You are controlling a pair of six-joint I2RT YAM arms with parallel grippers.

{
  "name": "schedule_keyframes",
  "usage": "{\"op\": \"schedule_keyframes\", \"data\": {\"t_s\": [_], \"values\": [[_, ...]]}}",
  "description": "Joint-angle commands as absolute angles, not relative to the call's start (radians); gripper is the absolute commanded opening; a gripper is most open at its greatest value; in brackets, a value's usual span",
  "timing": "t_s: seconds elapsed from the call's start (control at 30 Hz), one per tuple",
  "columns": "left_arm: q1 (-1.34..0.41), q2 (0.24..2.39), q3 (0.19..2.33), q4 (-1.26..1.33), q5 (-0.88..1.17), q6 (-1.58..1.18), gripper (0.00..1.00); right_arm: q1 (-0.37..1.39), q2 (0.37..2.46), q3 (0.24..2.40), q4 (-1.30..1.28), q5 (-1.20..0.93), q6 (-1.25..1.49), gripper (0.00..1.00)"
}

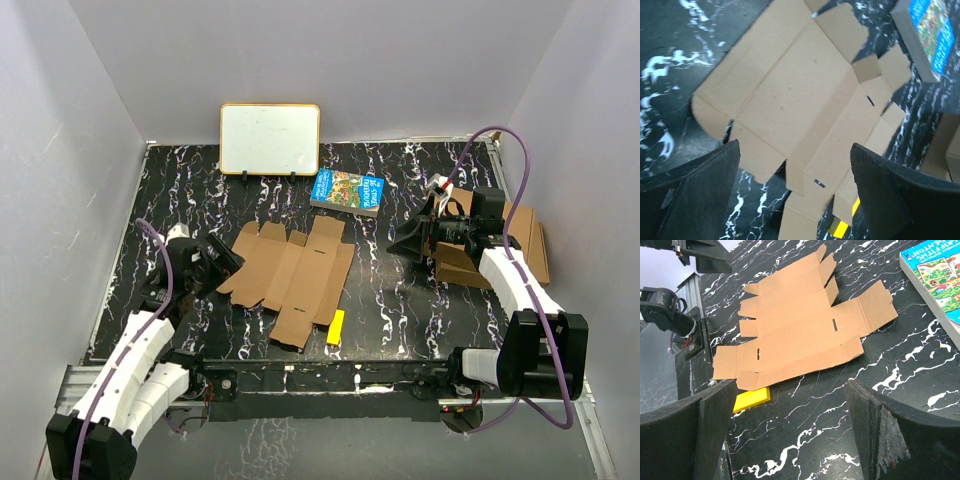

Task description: Fold the paper box

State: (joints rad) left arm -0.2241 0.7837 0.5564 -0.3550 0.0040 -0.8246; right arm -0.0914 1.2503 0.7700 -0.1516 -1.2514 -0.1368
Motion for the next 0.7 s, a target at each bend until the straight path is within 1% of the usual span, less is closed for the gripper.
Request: {"op": "schedule_keyframes", "data": {"t_s": [0.0, 0.2, 0.3, 0.43, 0.47, 0.53, 0.67], "values": [[-0.219, 0.749, 0.574, -0.541, -0.166, -0.868, 0.89, -0.087, 1.253, 0.776, -0.086, -1.261, -0.158, 0.98], [-0.219, 0.789, 0.551, -0.544, -0.242, -0.920, 0.88, -0.088, 1.259, 0.775, -0.086, -1.255, -0.160, 0.99], [-0.219, 0.809, 0.525, -0.491, -0.252, -0.916, 0.86, -0.087, 1.262, 0.775, -0.086, -1.255, -0.161, 0.99], [-0.218, 0.847, 0.483, -0.405, -0.252, -0.927, 0.75, -0.088, 1.264, 0.775, -0.086, -1.253, -0.161, 0.99], [-0.219, 0.859, 0.476, -0.381, -0.249, -0.931, 0.74, -0.087, 1.265, 0.775, -0.086, -1.252, -0.161, 0.99], [-0.219, 0.882, 0.461, -0.346, -0.247, -0.934, 0.69, -0.087, 1.265, 0.775, -0.086, -1.252, -0.161, 0.98], [-0.219, 0.923, 0.440, -0.288, -0.244, -0.942, 0.62, -0.087, 1.267, 0.776, -0.087, -1.252, -0.163, 0.99]]}}
